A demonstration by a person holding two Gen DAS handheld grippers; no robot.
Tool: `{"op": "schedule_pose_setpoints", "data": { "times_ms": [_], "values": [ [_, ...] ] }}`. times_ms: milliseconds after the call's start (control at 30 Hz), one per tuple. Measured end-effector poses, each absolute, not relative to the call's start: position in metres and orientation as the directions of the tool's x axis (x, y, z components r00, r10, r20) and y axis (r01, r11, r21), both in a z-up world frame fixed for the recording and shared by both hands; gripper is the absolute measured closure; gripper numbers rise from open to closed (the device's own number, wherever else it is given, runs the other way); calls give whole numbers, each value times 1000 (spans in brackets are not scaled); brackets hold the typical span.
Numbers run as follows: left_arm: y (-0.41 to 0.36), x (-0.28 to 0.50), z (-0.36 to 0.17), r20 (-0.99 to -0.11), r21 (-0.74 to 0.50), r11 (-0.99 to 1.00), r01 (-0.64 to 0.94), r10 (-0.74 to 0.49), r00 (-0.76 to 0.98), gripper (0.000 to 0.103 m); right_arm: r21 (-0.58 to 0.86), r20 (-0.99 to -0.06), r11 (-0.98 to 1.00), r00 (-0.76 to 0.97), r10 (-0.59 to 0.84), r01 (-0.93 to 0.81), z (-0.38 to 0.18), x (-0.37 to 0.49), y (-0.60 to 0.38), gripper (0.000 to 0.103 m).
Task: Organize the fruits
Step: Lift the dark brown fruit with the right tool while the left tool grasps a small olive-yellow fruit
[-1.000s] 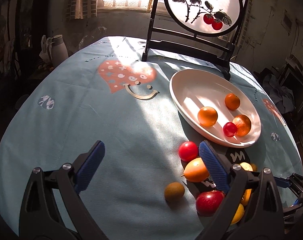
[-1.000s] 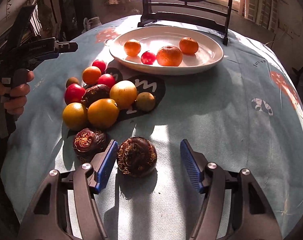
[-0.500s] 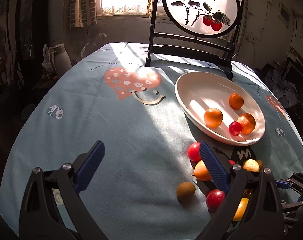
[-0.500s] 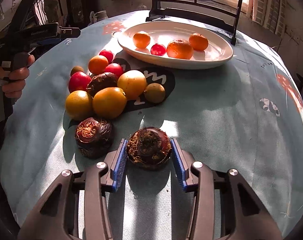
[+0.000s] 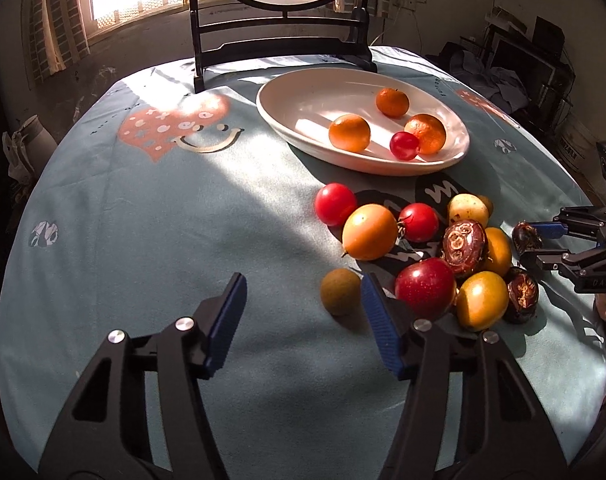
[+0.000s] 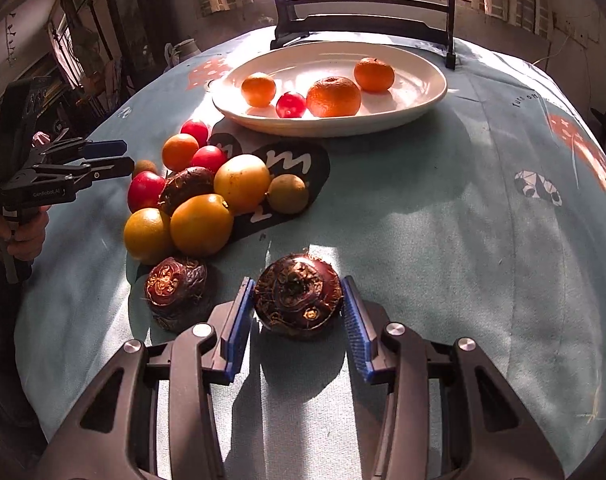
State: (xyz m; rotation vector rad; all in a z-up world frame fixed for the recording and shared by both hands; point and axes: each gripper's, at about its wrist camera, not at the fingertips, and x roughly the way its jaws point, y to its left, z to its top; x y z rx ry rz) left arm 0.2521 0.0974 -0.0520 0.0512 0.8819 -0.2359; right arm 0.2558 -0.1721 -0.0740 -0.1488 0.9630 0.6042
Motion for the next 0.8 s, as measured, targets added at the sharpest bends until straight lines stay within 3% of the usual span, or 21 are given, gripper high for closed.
{"op": "schedule_pose_setpoints", "data": {
  "times_ms": [200,533,667,800],
  "values": [
    [85,252,-61,-787,-55,959,278,-213,579,64,131,-807,827,426,410,-547,-74,255,-171,59],
    [72,254,-71,-795,-3,953,302,-185,578,68,124,-806,824,428,408,-552,-74,255,-171,59],
    [70,253,-71,-789,8,953,304,-181,588,77,124,-804,823,430,411,-554,-75,254,-171,59],
    [67,250,-69,-783,34,952,305,-165,600,78,174,-796,819,411,443,-546,-74,257,-177,59]
  ]
}}
